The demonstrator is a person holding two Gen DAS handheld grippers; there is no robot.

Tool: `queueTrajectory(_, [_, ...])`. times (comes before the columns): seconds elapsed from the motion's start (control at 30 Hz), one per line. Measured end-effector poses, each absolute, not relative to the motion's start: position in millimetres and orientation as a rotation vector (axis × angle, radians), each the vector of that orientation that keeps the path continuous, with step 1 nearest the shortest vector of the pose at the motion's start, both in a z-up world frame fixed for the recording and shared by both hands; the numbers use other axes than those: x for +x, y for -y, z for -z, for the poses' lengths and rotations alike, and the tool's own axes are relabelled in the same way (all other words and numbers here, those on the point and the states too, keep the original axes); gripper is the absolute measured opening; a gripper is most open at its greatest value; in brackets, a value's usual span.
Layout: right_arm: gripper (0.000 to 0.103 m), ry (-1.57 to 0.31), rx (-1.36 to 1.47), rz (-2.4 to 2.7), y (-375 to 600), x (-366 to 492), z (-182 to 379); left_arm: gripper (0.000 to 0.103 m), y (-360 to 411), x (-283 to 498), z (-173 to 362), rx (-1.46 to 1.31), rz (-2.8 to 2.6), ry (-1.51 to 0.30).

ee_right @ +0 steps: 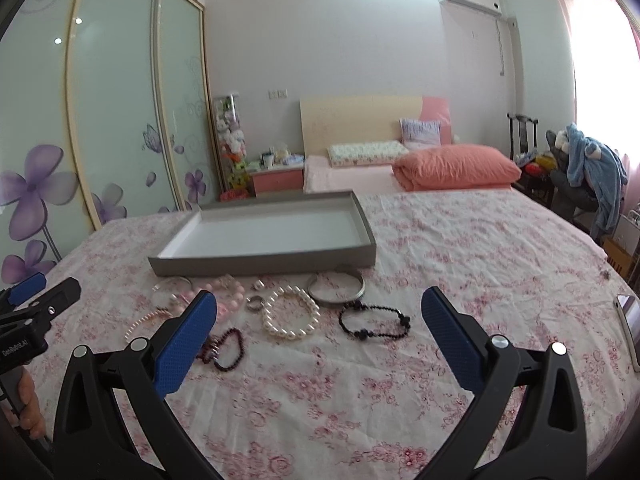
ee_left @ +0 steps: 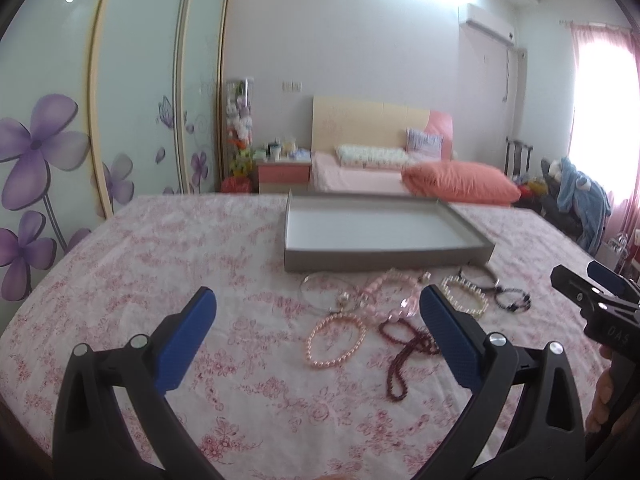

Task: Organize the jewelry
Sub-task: 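Move both tools toward the jewelry beside the grey tray, then grasp the pink pearl bracelet with the left tool while the right tool grasps the black beaded bracelet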

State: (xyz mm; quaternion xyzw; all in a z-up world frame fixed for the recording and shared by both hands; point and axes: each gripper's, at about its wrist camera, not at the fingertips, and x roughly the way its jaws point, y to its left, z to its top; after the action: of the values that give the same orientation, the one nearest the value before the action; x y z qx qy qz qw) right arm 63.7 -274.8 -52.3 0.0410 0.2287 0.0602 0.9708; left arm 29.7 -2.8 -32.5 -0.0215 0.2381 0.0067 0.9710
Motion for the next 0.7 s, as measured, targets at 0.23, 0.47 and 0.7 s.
queueTrajectory(0.23, [0.101, -0.699, 0.087, -0.08, 300.2, 112.6, 83.7, 0.099, -9.5, 64.5, 51.7, -0.053, 0.036, -0.663])
queueTrajectory(0.47, [0.07, -0.851, 0.096, -0.035, 321.1, 148.6, 107.2, 0.099, -16.6, 88.2, 70.7, -0.057, 0.068, -0.776])
queueTrajectory(0.7, [0.047, -0.884, 0.044, -0.007, 315.3, 160.4, 116.1, 0.099, -10.7, 98.5, 78.9, -0.026, 0.079, -0.811])
